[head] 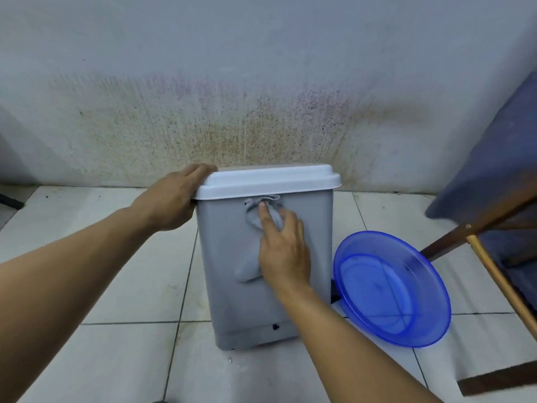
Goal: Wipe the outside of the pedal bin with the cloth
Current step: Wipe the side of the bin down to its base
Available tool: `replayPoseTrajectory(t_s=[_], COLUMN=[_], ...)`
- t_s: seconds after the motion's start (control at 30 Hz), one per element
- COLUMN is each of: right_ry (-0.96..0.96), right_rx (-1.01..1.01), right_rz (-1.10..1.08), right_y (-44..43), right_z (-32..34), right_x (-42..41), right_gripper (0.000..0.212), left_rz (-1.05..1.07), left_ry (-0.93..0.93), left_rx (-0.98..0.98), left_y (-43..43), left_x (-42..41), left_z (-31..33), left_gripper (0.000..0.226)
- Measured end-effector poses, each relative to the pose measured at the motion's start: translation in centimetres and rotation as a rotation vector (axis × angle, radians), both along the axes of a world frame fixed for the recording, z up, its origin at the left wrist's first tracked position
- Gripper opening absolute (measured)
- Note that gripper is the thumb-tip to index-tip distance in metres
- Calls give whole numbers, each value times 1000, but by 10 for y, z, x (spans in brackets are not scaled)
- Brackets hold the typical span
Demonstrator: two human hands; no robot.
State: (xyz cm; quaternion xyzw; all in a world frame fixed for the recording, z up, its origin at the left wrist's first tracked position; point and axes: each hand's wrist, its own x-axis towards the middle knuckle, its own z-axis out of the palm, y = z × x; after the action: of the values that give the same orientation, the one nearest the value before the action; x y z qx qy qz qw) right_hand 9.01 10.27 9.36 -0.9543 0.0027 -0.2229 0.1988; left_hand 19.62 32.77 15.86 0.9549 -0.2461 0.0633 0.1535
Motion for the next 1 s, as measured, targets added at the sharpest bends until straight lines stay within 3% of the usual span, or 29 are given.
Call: replayPoseTrajectory(t_s=[0.17,0.27,0.4,0.47,0.8,1.0], right_ry=[-60,-31,28,52,277,438], right_rx=[606,763,811,795,793,798], right_rz=[-421,-548,-510,-496,-714,-819], right_y=[-45,-55,-63,-63,-74,-74], right_z=[-19,5,41,41,-69,-104], right_x=[-21,-4,31,34,-54,-88], right_gripper=[58,60,36,36,42,31], left_rz=[22,25,-23,-42,-12,-15], left_ry=[22,17,21,25,20,7], left_rx=[9,11,0,0,9,-2], left_y=[-1,0,1,1,-1,-3], left_x=[3,4,1,0,1,-3], left_z=[-1,-3,-1,1,2,4], left_gripper=[72,73,79,87,87,92])
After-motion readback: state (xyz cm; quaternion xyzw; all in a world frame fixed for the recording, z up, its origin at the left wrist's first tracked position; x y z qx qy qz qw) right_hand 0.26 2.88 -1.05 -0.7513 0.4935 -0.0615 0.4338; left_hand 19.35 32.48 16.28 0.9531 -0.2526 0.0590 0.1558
